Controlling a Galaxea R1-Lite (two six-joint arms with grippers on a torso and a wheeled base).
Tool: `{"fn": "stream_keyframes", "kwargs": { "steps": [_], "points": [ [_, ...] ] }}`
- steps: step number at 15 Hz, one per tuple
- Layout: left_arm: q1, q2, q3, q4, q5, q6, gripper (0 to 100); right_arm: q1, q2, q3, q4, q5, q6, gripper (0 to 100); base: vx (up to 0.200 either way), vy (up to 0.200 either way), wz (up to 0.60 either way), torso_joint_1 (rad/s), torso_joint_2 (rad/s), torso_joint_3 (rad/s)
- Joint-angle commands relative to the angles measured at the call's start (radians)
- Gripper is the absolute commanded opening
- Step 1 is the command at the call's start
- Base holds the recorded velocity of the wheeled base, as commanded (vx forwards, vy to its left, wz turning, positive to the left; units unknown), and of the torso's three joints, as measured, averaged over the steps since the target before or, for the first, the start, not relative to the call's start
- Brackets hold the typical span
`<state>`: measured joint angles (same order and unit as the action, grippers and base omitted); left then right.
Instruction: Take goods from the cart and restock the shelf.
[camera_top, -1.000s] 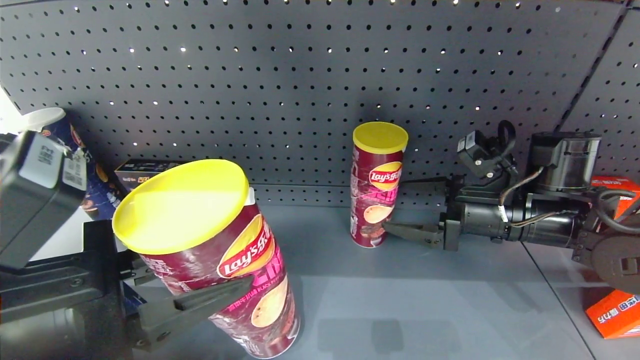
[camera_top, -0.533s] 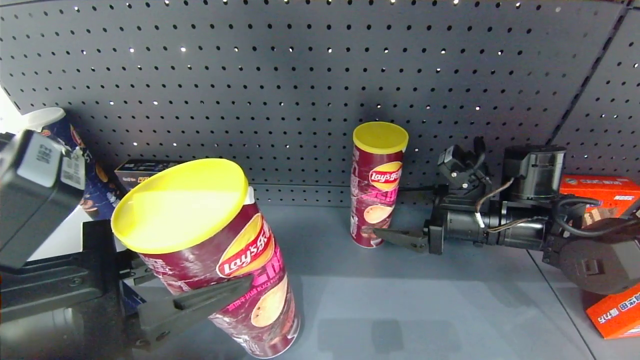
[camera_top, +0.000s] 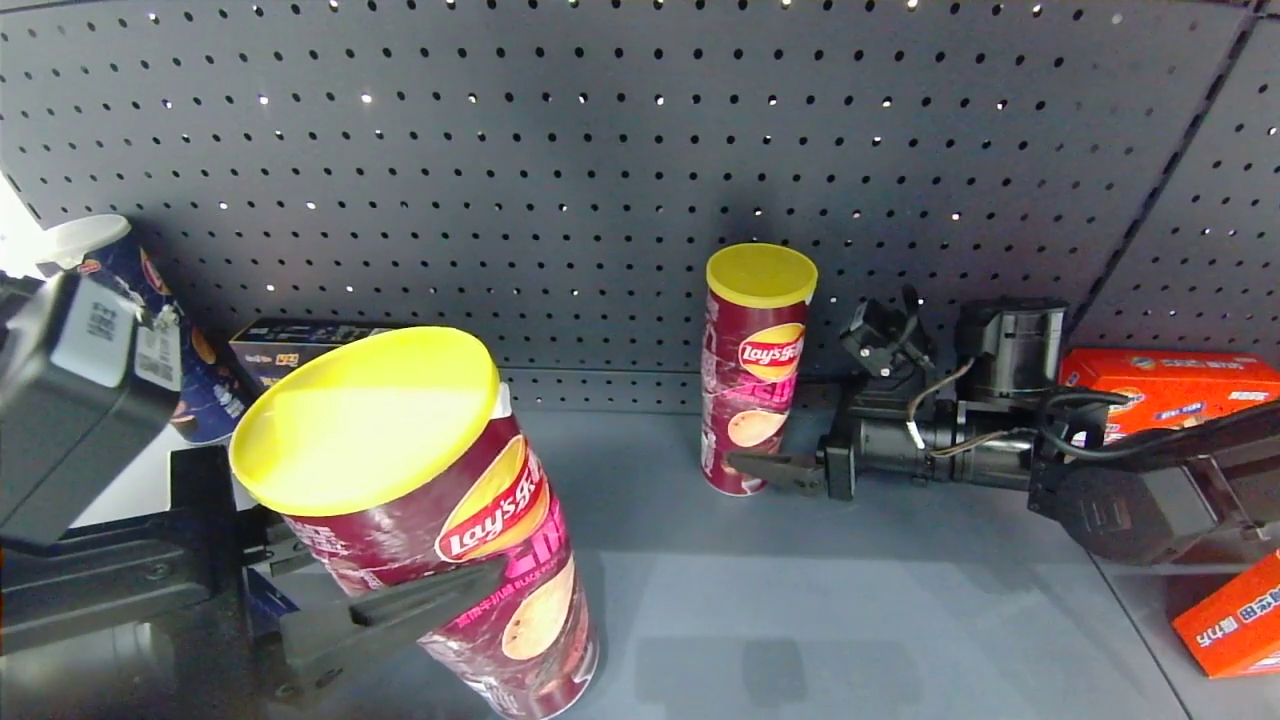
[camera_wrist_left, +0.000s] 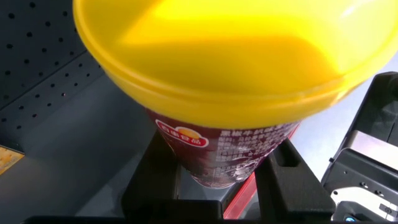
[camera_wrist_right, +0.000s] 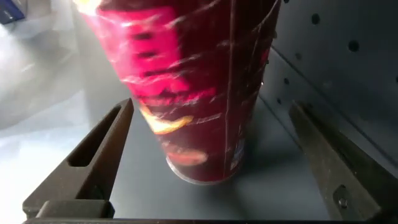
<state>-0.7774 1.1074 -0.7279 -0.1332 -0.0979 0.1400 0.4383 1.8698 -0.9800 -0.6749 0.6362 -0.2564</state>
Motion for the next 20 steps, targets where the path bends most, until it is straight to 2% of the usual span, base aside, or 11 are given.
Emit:
{"fn": "stream_keyframes", "kwargs": {
  "steps": [1, 2, 10, 11, 17, 20],
  "points": [
    [0.000, 0.002, 0.001, 0.000, 0.000, 0.000, 0, 0.003, 0.028, -0.019, 0.000, 0.000, 0.000, 100, 0.000, 0.000, 0.00, 0.000, 0.00, 0.000],
    [0.000, 0.002, 0.001, 0.000, 0.000, -0.019, 0, 0.007, 0.045, -0.040, 0.000, -0.001, 0.000, 100, 0.000, 0.000, 0.00, 0.000, 0.00, 0.000],
    [0.000, 0.002, 0.010, 0.000, 0.001, -0.020, 0, 0.031, 0.071, -0.069, -0.002, -0.001, 0.000, 100, 0.000, 0.000, 0.00, 0.000, 0.00, 0.000],
    [0.000, 0.000, 0.018, 0.000, 0.001, -0.020, 0, 0.036, 0.072, -0.068, -0.011, -0.004, 0.000, 0, 0.000, 0.000, 0.00, 0.000, 0.00, 0.000],
    [0.000, -0.014, 0.022, 0.000, 0.001, -0.020, 0, 0.062, 0.028, -0.040, -0.014, -0.024, 0.006, 0, 0.000, 0.000, 0.00, 0.000, 0.00, 0.000],
    [0.000, -0.012, 0.021, 0.000, 0.001, -0.020, 0, 0.083, -0.041, 0.015, -0.020, -0.066, 0.008, 0, 0.000, 0.000, 0.00, 0.000, 0.00, 0.000]
  ]
}}
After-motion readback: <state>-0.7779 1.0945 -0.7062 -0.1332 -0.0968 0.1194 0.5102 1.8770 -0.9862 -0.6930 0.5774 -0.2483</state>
